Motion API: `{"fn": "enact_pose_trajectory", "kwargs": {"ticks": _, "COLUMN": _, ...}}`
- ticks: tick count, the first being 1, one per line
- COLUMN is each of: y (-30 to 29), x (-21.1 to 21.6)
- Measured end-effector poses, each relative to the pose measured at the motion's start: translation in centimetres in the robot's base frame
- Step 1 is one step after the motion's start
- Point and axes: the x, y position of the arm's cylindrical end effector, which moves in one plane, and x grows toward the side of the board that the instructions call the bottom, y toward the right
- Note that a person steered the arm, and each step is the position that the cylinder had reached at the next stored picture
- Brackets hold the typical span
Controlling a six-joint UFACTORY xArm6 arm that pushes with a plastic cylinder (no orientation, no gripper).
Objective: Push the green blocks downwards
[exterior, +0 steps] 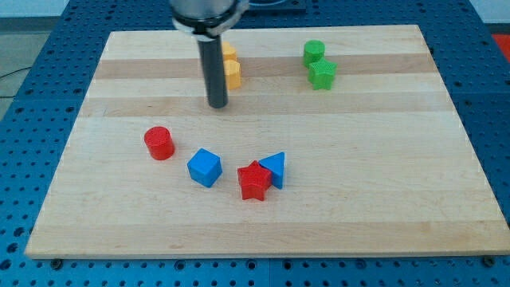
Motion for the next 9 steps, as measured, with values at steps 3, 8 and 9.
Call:
{"fn": "enact_pose_trajectory", "kwargs": {"ticks": 3, "y": 12.4, "x": -0.4}}
{"fn": "enact_pose_trajectory", "kwargs": {"ticks": 8, "y": 12.7, "x": -12.0}}
{"fn": "enact_pose_trajectory", "kwargs": {"ticks": 9, "y": 12.6, "x": -13.1}}
